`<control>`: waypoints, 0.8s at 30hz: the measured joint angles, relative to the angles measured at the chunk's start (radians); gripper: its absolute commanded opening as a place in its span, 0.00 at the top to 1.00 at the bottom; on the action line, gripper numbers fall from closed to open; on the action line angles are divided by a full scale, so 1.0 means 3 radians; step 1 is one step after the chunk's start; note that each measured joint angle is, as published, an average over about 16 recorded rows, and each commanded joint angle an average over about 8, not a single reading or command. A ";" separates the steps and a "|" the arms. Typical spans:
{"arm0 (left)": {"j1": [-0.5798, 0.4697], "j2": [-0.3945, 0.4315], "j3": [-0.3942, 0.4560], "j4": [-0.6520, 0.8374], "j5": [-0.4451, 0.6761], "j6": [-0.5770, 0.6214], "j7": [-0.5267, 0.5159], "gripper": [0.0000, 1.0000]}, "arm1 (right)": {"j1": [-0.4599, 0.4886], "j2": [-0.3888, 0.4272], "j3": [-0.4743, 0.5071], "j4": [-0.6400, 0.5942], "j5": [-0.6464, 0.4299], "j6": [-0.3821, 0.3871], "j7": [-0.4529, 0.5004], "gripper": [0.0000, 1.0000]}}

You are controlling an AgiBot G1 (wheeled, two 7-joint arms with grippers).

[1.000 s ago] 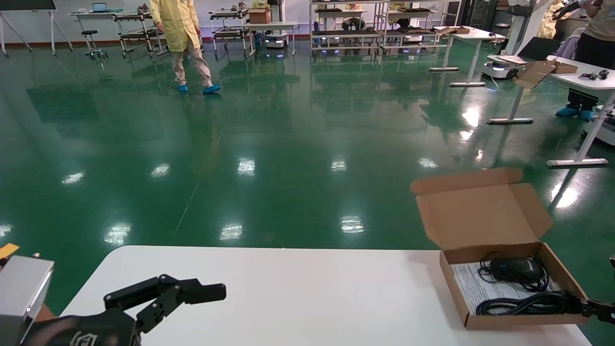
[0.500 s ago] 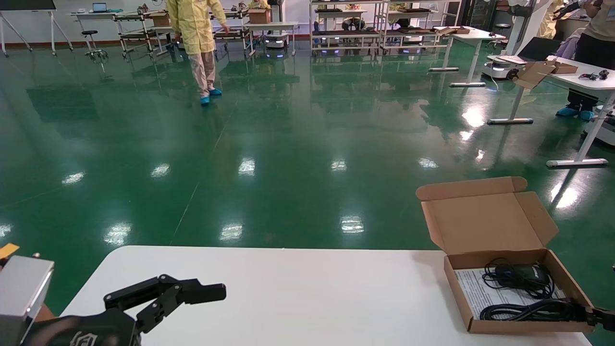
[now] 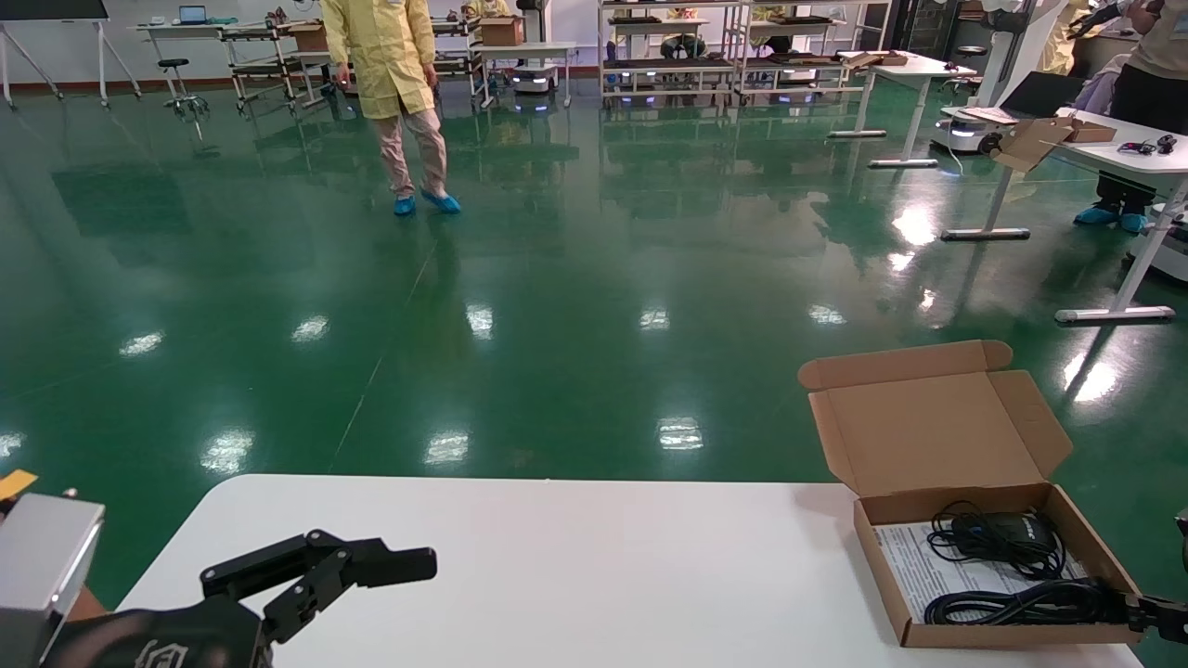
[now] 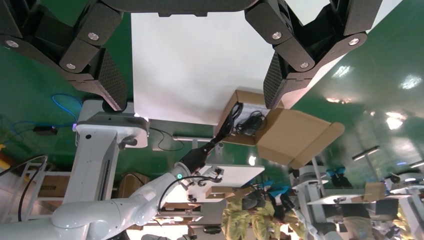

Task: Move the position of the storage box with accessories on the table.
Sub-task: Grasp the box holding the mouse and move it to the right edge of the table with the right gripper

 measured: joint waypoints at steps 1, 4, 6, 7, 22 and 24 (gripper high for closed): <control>0.0000 0.0000 0.0000 0.0000 0.0000 0.0000 0.0000 0.00 | 0.0001 -0.0001 0.0000 0.0000 0.0000 0.0000 -0.0001 1.00; 0.0000 0.0000 0.0000 0.0000 0.0000 0.0000 0.0000 0.00 | 0.0004 -0.0002 0.0001 -0.0002 0.0001 0.0000 -0.0004 1.00; 0.0000 0.0000 0.0000 0.0000 0.0000 0.0000 0.0000 0.00 | 0.0007 -0.0001 0.0001 -0.0003 0.0001 -0.0001 -0.0005 0.98; 0.0000 0.0000 0.0000 0.0000 0.0000 0.0000 0.0000 0.00 | 0.0008 -0.0001 0.0001 -0.0003 0.0001 -0.0002 -0.0006 0.96; 0.0000 0.0000 0.0000 0.0000 0.0000 0.0000 0.0000 0.00 | 0.0026 0.0013 0.0000 -0.0013 -0.0001 -0.0018 -0.0007 0.00; 0.0000 0.0000 0.0000 0.0000 0.0000 0.0000 0.0000 0.00 | 0.0027 0.0014 0.0000 -0.0013 0.0000 -0.0020 -0.0006 0.00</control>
